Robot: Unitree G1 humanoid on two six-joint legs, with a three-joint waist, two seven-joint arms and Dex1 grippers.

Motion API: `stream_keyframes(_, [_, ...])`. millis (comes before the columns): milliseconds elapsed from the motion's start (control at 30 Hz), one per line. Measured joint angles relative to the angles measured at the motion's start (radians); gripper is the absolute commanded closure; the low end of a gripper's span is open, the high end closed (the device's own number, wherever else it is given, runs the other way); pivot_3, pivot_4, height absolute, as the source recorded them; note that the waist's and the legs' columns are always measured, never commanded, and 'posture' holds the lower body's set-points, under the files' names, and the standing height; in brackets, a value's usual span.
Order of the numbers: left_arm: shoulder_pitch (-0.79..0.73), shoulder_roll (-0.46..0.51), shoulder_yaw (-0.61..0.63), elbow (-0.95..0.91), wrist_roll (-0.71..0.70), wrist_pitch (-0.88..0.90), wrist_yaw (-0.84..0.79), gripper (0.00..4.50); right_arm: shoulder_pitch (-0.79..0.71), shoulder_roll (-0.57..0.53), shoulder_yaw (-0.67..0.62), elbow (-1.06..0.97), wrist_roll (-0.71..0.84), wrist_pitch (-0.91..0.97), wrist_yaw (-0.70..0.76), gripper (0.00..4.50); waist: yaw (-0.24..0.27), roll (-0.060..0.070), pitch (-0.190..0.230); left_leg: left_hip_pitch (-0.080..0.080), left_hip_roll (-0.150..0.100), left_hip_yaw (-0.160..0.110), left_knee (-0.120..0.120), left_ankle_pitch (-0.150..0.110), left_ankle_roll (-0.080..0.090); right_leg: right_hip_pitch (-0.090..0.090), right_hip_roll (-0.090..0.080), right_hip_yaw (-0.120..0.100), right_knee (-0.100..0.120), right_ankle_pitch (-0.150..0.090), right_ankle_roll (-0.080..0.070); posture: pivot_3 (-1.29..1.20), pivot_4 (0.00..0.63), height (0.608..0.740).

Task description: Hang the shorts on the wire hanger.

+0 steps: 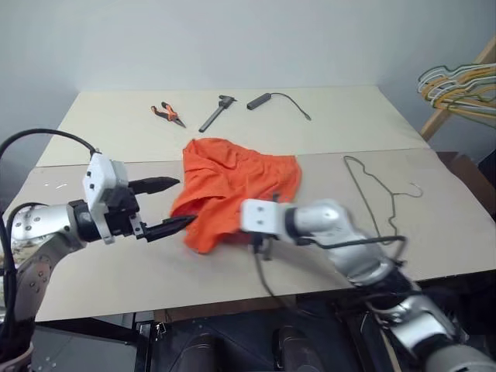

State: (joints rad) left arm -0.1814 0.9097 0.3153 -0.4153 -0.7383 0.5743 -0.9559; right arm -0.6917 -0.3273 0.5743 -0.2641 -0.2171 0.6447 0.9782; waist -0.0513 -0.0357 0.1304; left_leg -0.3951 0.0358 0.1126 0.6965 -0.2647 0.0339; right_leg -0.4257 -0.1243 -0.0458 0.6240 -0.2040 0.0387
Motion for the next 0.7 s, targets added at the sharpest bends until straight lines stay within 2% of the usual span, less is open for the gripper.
stream_keyframes(67, [-0.013, 0.007, 0.002, 0.023, 0.017, -0.013, -0.009, 0.0, -0.029, 0.064, 0.05, 0.053, -0.014, 0.021, -0.036, 4.49, 0.009, 0.0, 0.0, -0.002, 0.0, 0.0, 0.0, 0.0, -0.001, 0.0, 0.0, -0.002, 0.001, 0.0, 0.0, -0.06, 0.124, 0.74])
stream_keyframes(100, [-0.016, 0.008, 0.002, 0.033, 0.027, -0.02, -0.014, 0.0, -0.036, 0.082, 0.07, 0.075, -0.026, 0.024, -0.053, 4.01, 0.012, 0.001, 0.0, -0.003, 0.0, 0.001, 0.0, 0.0, -0.001, -0.001, 0.0, -0.004, 0.001, 0.0, 0.0, -0.05, 0.127, 0.74])
stream_keyframes(200, [-0.016, 0.008, 0.002, 0.041, 0.034, -0.03, -0.022, 0.0, -0.033, 0.074, 0.095, 0.084, -0.037, 0.041, -0.066, 3.11, 0.014, 0.001, 0.0, -0.008, 0.0, 0.0, 0.001, 0.0, -0.001, -0.003, -0.001, -0.005, 0.001, 0.0, 0.0, -0.06, 0.128, 0.74])
stream_keyframes(333, [-0.015, 0.006, -0.014, 0.036, 0.037, -0.034, -0.035, 0.0, 0.004, -0.016, 0.068, -0.01, 0.014, 0.086, -0.007, 1.75, 0.013, 0.001, 0.001, -0.009, 0.0, 0.0, 0.001, 0.0, -0.001, -0.004, -0.001, -0.006, 0.001, 0.0, 0.0, -0.08, 0.126, 0.74])
stream_keyframes(400, [-0.016, 0.001, -0.037, 0.036, 0.048, -0.034, -0.039, 0.0, 0.011, -0.077, 0.028, -0.069, 0.064, 0.11, 0.041, 0.95, 0.009, 0.001, 0.001, -0.009, 0.0, 0.0, 0.001, 0.0, -0.001, -0.004, -0.001, -0.006, 0.001, 0.0, 0.0, -0.1, 0.124, 0.74])
stream_keyframes(500, [-0.051, -0.017, -0.101, 0.037, 0.055, -0.028, -0.039, 0.0, 0.018, -0.191, -0.081, -0.184, 0.185, 0.158, 0.136, 0.03, 0.009, 0.001, 0.001, -0.008, 0.0, 0.0, 0.001, -0.001, 0.0, -0.003, -0.001, -0.006, -0.002, 0.0, 0.0, -0.13, 0.119, 0.74])
stream_keyframes(700, [-0.17, -0.036, -0.254, 0.019, 0.046, 0.115, -0.014, 0.0, 0.052, -0.349, -0.247, -0.31, 0.389, 0.214, 0.241, 0.03, 0.001, 0.001, 0.001, -0.003, 0.0, -0.003, 0.001, -0.005, 0.006, 0.0, -0.001, -0.005, -0.001, -0.001, 0.0, -0.17, 0.12, 0.74])
